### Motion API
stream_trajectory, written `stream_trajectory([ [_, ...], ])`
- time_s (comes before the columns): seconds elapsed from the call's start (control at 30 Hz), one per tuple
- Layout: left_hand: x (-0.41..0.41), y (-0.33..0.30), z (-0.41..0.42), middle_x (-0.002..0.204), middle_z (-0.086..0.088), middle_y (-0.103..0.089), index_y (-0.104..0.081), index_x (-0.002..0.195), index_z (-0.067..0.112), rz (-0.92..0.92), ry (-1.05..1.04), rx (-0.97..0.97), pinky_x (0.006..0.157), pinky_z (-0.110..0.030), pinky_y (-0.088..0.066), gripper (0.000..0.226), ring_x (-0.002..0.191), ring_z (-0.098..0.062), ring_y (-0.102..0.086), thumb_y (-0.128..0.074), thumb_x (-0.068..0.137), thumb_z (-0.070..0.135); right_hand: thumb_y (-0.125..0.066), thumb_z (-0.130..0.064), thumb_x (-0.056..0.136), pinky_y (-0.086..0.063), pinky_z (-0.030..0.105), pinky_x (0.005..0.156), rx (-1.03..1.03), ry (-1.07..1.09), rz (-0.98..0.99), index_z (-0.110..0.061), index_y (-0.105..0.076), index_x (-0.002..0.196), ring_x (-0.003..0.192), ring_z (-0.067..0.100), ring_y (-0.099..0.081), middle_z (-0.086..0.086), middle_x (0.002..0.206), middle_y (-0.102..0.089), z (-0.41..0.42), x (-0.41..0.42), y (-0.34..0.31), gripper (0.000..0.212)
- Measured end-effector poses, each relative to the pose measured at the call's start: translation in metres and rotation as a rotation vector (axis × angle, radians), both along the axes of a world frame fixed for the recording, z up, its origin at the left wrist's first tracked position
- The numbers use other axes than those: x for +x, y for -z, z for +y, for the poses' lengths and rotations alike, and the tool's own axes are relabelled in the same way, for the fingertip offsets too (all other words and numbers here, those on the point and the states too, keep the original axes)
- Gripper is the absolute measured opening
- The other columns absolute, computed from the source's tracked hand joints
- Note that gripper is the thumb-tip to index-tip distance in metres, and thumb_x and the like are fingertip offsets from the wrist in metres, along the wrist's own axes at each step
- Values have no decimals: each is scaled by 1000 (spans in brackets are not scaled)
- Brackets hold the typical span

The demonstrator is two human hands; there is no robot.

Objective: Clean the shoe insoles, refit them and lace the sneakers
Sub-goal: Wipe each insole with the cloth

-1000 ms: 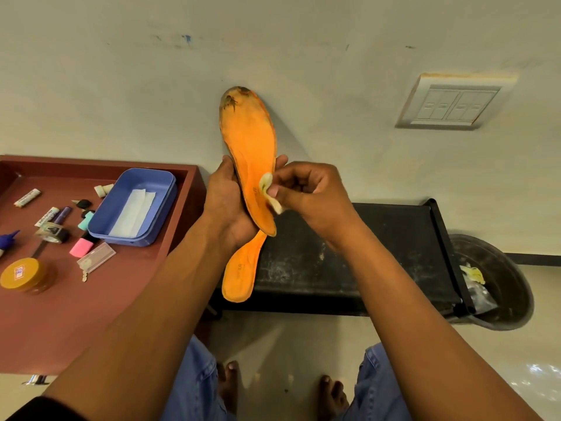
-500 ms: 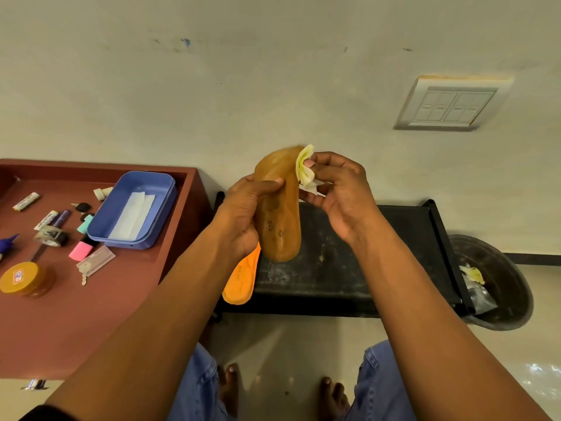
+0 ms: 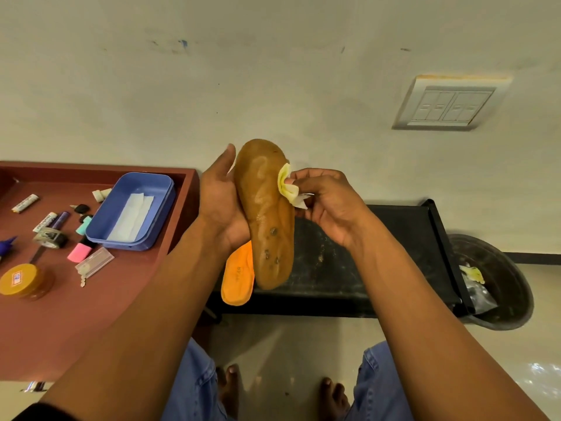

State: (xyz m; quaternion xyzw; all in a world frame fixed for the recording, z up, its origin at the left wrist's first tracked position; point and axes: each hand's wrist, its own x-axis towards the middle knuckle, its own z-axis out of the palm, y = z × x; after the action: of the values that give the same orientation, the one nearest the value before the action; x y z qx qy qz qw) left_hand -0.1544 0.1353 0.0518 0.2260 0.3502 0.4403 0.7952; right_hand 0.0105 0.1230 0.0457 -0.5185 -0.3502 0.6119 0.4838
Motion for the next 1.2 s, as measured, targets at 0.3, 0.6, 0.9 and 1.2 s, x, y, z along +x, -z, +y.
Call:
stream_trajectory([
  [0.3,1,-1,6,140,-14,-63,-48,147,13,-70,-46,32,106,-53,-49,68,126,-37,-63,-26,105,62,-70,-10,89,-60,40,77,-4,136,-83,-8,-76,96,96,30,-71,12,100,-75,1,4,0,9],
  [0.6,10,-3,-1,123,-13,-73,-57,136,15,178,-17,74,106,-51,-50,63,113,-31,-71,-30,104,62,-76,-10,87,-62,32,66,301,291,-375,-14,-74,87,79,17,-74,-3,84,-75,4,-1,4,4],
  [0.9,21,-6,-11,121,-13,-74,-59,138,13,249,84,127,93,-39,-60,60,108,-26,-73,-30,107,56,-79,-27,86,-64,38,69,406,296,-634,-25,-79,95,83,9,-72,-9,93,-75,1,-16,14,9],
  [1.2,12,6,0,128,-13,-71,-75,118,10,107,-20,68,113,-47,-45,79,122,-31,-66,-19,105,63,-82,-20,84,-62,29,79,422,114,-627,-20,-80,94,82,3,-71,-10,90,-76,-6,-37,12,10],
])
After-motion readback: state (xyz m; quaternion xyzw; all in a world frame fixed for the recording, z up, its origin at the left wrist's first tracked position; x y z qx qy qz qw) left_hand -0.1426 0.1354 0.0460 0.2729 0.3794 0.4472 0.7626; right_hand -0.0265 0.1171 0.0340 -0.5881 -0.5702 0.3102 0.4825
